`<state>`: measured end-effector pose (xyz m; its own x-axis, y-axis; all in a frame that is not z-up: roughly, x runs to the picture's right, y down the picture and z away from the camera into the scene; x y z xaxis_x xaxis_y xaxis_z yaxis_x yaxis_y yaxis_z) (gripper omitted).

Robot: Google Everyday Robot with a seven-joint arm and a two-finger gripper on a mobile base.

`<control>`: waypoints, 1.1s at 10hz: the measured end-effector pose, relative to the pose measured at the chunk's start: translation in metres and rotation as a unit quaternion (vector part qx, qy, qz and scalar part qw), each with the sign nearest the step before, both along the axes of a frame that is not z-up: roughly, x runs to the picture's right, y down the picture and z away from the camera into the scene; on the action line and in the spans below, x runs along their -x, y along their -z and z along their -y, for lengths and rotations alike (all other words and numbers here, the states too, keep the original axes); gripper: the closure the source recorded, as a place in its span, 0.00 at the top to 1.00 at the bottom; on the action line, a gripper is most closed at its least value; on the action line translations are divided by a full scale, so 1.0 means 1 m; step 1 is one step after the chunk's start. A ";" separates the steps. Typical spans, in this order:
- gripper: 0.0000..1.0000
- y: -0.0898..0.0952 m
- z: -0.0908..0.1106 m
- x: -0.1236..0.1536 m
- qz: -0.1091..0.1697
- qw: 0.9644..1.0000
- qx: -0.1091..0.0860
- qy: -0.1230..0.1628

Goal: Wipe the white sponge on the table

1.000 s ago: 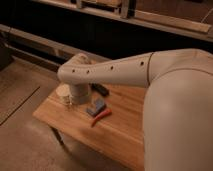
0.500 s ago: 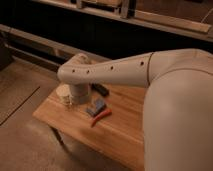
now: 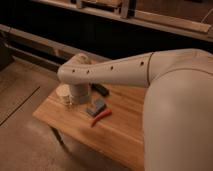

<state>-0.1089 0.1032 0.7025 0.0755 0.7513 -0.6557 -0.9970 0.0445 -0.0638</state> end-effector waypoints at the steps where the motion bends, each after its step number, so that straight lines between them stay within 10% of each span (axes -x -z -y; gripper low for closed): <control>1: 0.65 0.000 0.000 0.000 0.000 1.000 0.000 0.000; 11: 0.65 -0.023 0.012 -0.009 -0.036 0.998 -0.002 -0.049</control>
<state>-0.1002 0.0907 0.7256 -0.0461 0.7551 -0.6540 -0.9985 -0.0542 0.0079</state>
